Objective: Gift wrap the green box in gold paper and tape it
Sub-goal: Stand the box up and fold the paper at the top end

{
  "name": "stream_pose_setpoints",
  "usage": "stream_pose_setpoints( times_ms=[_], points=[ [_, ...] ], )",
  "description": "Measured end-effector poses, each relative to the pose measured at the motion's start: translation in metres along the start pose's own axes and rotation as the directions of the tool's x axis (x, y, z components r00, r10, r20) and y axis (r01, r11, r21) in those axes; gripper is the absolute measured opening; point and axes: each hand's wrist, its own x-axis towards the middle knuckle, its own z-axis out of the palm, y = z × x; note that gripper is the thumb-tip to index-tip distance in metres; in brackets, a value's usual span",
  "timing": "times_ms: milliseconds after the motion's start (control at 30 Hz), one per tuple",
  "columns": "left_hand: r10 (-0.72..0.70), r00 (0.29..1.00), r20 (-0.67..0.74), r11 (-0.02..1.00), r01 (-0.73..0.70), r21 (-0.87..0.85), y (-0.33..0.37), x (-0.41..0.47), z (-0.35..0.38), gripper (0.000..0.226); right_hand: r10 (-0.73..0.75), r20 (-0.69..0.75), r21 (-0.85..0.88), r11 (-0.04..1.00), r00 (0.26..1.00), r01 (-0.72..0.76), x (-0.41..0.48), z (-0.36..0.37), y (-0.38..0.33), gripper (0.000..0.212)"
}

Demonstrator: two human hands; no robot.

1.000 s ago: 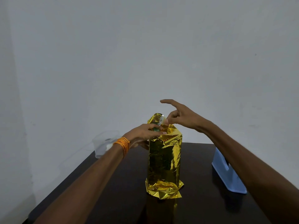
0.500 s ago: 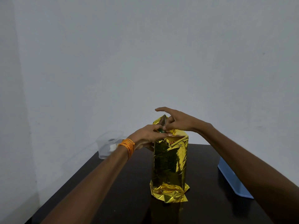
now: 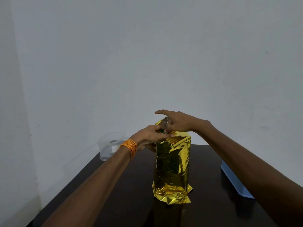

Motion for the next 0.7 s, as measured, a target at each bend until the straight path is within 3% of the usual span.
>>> stream_pose_setpoints(
  times_ms=[433,633,700],
  points=[
    [-0.002,1.000,-0.017,1.000,0.002,0.001,0.004,-0.004,0.002,0.063,0.100,-0.073,-0.090,0.990,0.992,-0.106,0.004,-0.003,0.003,0.092],
    [0.008,1.000,-0.021,1.000,-0.008,0.022,0.004,-0.004,0.000,0.059,0.139,-0.160,-0.217,0.961,0.977,-0.172,0.005,-0.002,0.005,0.101],
    [0.014,0.999,-0.031,1.000,-0.013,0.025,0.002,-0.003,0.000,0.055,0.144,-0.195,-0.182,0.967,0.970,-0.180,0.000,0.001,0.011,0.100]
  ],
)
